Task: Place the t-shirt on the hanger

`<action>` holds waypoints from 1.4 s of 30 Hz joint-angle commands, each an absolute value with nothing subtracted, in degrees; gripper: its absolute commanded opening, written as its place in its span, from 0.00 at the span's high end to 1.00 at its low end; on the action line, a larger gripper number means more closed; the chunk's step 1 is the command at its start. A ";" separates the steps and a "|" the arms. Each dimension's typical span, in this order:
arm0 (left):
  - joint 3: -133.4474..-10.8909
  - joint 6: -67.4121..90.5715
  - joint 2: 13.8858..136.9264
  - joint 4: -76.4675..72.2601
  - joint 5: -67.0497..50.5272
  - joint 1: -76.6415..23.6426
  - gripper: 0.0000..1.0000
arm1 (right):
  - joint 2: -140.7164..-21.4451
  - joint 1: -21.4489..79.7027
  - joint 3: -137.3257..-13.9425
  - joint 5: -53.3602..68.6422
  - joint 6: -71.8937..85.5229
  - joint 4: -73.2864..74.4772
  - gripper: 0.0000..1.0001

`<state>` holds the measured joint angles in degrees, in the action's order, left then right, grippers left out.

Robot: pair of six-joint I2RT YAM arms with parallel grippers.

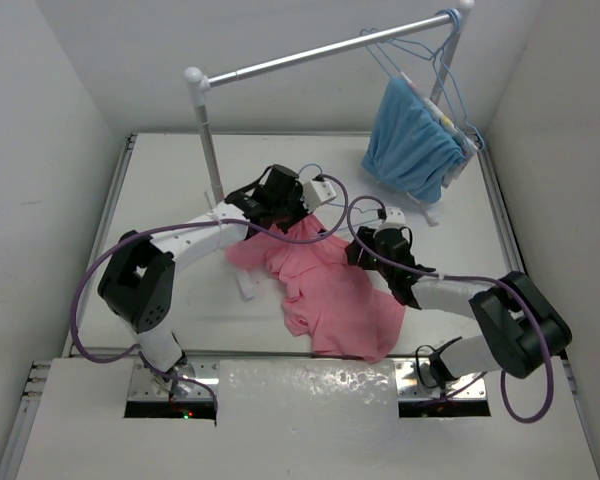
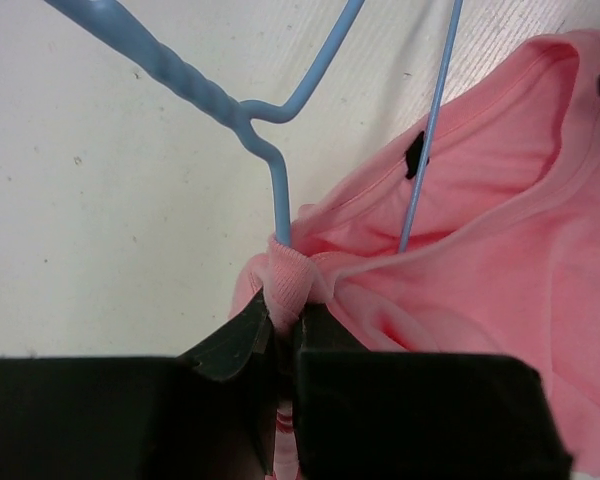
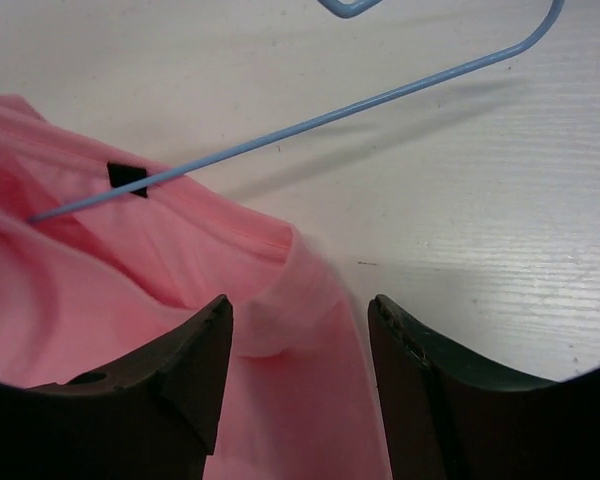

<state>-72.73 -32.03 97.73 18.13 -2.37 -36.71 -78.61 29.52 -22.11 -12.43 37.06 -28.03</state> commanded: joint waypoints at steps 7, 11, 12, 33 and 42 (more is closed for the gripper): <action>-72.07 -30.94 95.36 14.68 -4.22 -37.27 1.00 | -90.87 29.79 -27.94 -14.33 41.22 -38.15 0.47; -72.16 -31.20 95.27 14.24 -3.78 -37.27 1.00 | -96.06 29.71 -29.53 -11.79 44.11 -37.96 0.52; -72.16 -31.20 95.27 14.15 -3.43 -37.27 1.00 | -97.20 29.71 -29.27 -10.73 44.47 -39.01 0.54; -65.31 -45.17 85.87 22.32 -15.38 -30.94 1.00 | -85.88 7.83 -8.62 -7.83 47.46 -47.19 1.00; -61.00 -49.13 87.01 18.72 -4.14 -33.49 1.00 | -75.86 4.92 -8.96 -10.19 38.51 -39.13 1.00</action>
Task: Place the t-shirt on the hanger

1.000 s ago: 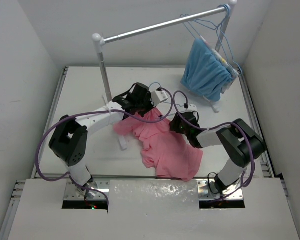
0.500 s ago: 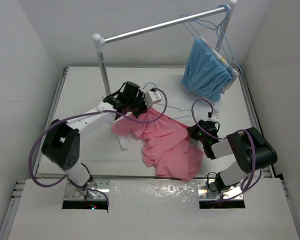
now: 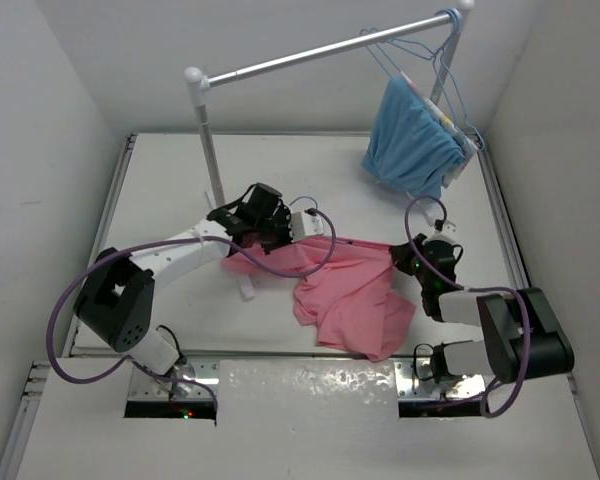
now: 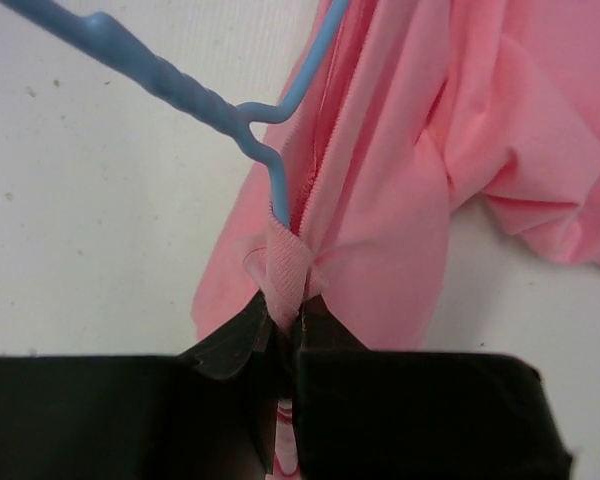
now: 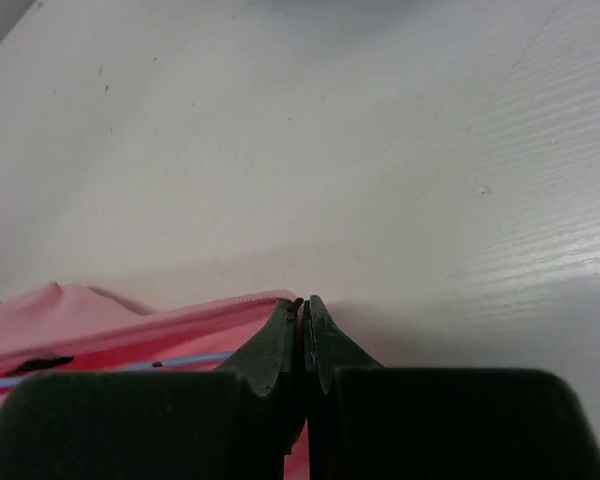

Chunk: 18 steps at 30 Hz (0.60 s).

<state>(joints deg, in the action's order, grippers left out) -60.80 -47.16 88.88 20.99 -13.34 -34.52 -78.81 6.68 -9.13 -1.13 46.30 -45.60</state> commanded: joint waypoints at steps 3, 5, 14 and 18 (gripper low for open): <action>-60.30 -50.17 87.98 16.18 -0.36 -37.60 1.00 | -70.59 9.22 -10.37 -16.16 31.49 -33.85 1.00; -59.94 -50.71 88.42 15.73 0.36 -40.42 1.00 | -67.51 13.17 -12.47 -18.01 25.77 -30.87 1.00; -70.57 -42.63 95.53 22.40 -16.68 -42.98 1.00 | -55.12 17.93 -15.48 5.52 11.43 -26.54 1.00; -71.37 -43.32 95.45 23.03 -20.12 -43.07 1.00 | -52.30 17.93 -17.92 11.94 6.97 -19.01 0.61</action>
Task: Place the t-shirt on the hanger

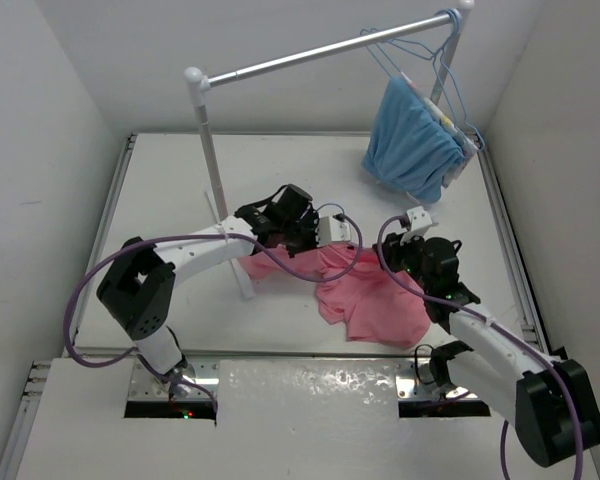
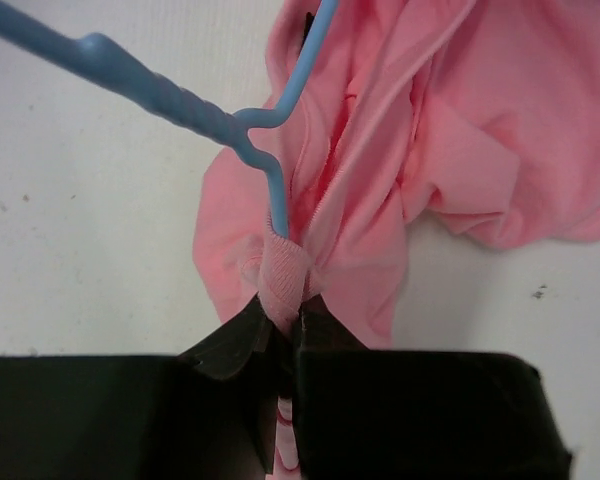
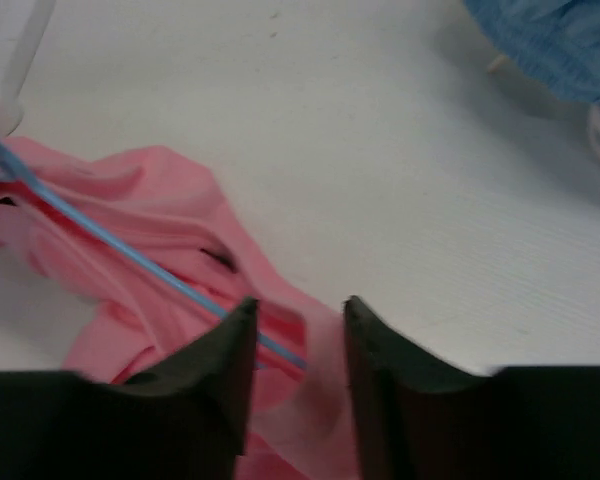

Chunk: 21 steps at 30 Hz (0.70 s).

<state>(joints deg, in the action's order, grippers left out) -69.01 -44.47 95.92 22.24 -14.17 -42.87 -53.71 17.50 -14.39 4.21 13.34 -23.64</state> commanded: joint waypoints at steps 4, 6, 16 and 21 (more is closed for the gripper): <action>-71.46 -44.73 94.75 23.91 -21.35 -43.07 1.00 | -52.82 17.84 -23.28 14.65 3.70 -8.54 0.33; -71.46 -45.96 93.87 24.52 -21.71 -43.07 1.00 | -53.61 17.93 -23.99 19.05 2.38 -8.87 0.20; -74.62 -49.22 92.73 28.74 -23.64 -43.07 1.00 | -66.25 18.19 -29.78 35.42 1.06 -13.89 0.21; -75.24 -49.74 93.08 29.18 -23.47 -43.07 1.00 | -72.24 18.28 -32.17 36.73 3.16 -15.82 0.73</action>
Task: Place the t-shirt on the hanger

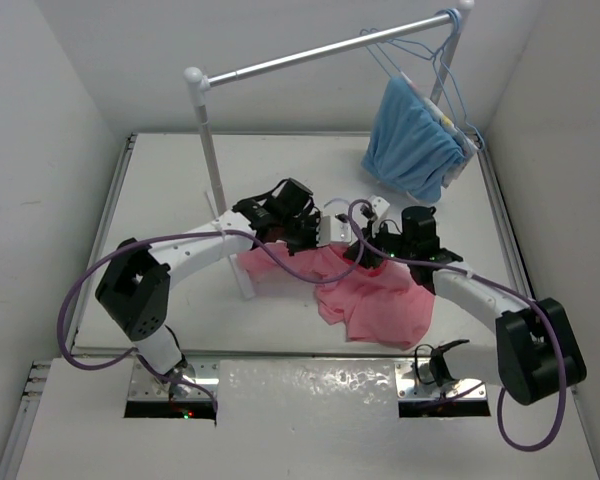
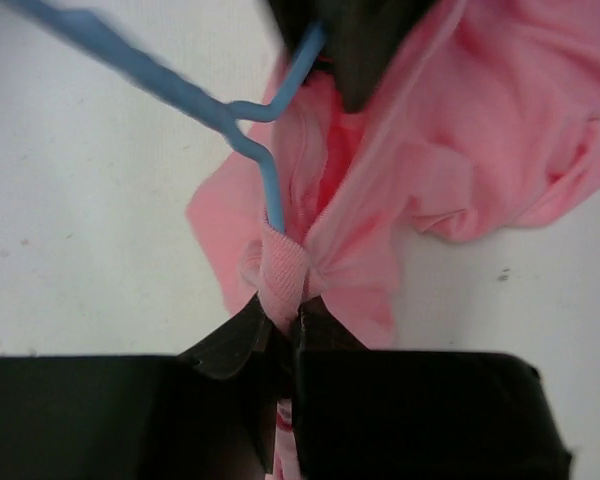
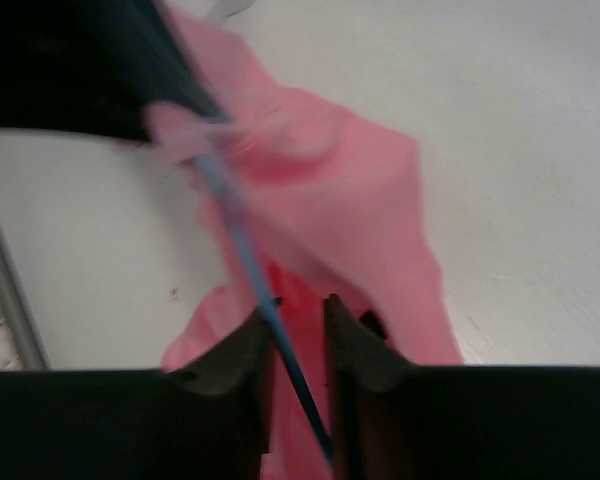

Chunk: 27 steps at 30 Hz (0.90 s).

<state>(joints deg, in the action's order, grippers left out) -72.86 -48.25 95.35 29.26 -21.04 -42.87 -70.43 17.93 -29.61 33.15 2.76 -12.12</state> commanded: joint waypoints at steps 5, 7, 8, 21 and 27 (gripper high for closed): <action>-73.31 -50.71 93.16 26.64 -20.05 -42.98 1.00 | -68.76 18.28 -27.70 34.55 2.72 -17.83 1.00; -72.95 -50.63 94.21 25.23 -17.86 -42.98 1.00 | -65.50 18.28 -23.58 30.87 2.90 -20.98 1.00; -73.12 -50.54 94.65 25.14 -17.23 -42.89 1.00 | -63.83 18.28 -22.34 29.89 3.77 -22.05 1.00; -75.76 -46.58 96.86 22.85 -15.38 -35.33 1.00 | -48.16 18.37 -20.30 22.94 1.32 -10.28 1.00; -76.11 -46.05 95.63 22.24 -15.56 -31.74 0.87 | -46.15 18.72 -21.00 19.43 1.32 -7.83 1.00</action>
